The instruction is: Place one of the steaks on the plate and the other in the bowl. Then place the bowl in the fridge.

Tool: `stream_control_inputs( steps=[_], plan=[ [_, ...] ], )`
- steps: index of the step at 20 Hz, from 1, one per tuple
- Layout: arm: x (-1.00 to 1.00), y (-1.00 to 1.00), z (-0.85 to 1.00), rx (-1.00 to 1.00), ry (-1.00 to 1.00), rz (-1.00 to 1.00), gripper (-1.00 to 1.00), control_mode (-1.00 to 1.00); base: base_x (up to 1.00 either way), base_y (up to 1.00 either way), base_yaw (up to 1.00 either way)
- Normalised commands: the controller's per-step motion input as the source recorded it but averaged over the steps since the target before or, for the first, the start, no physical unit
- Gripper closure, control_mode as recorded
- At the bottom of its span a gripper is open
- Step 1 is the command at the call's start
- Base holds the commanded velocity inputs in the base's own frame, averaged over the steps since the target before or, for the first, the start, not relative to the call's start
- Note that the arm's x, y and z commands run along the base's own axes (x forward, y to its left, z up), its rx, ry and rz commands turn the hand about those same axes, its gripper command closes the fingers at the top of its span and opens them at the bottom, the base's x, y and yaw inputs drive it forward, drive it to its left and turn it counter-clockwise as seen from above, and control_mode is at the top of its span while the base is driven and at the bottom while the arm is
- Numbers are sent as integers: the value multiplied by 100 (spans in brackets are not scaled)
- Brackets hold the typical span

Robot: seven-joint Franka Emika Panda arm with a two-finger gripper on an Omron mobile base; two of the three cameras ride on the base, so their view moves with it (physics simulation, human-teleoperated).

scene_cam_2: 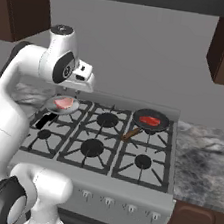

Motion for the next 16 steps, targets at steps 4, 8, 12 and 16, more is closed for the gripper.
stream_control_inputs(
  steps=[4,8,12,16],
  plan=[
    [37,-5,-7,-3,1,-16,-100,-100,0,0,0],
    [94,-39,-43,-5,9,-43,-100,-100,0,0,0],
    [76,-65,-21,8,16,-41,-100,-100,0,0,0],
    [46,-86,-26,21,7,-38,-100,-100,0,0,0]
  ],
)
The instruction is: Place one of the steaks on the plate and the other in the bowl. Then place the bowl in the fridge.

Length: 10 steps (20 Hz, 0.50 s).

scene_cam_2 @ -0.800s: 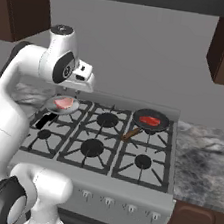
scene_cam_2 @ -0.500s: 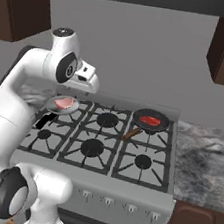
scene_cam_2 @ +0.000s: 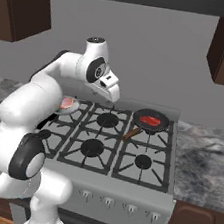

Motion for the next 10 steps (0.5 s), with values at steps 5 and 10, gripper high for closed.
stream_control_inputs(
  steps=[5,10],
  plan=[
    [58,-70,-23,6,16,-18,-100,-100,0,0,0],
    [37,-55,-14,5,6,0,-100,-100,0,0,0]
  ],
)
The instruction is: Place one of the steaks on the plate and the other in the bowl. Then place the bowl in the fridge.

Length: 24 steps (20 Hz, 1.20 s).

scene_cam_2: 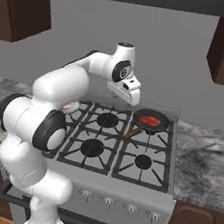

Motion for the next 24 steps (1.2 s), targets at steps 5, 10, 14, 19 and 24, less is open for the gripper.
stream_control_inputs(
  steps=[5,10,14,19,24],
  plan=[
    [41,-36,-25,1,0,0,-100,-100,0,0,0],
    [55,-29,-21,0,7,-2,-100,-100,0,0,0],
    [59,-31,-22,0,11,-5,-100,-100,0,0,0],
    [40,-2,-19,0,1,-6,-100,-100,0,0,0],
    [54,0,-34,0,0,-10,-100,-100,0,0,0]
  ],
)
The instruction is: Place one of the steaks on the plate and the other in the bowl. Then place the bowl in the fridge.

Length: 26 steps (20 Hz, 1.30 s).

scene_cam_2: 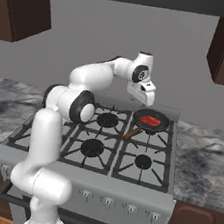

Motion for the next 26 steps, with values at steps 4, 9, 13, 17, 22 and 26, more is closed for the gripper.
stream_control_inputs(
  steps=[4,9,13,17,22,26],
  plan=[
    [36,-5,-41,0,0,-6,-100,-100,0,0,0],
    [18,-23,-34,0,0,0,-100,-100,0,0,0],
    [52,-18,-36,0,0,0,-100,-100,0,0,0],
    [48,-8,-28,0,0,0,-100,-100,0,0,0],
    [41,-7,-31,0,0,0,-100,-100,0,0,0],
    [33,-27,-26,0,0,0,-100,-100,0,0,0]
  ],
)
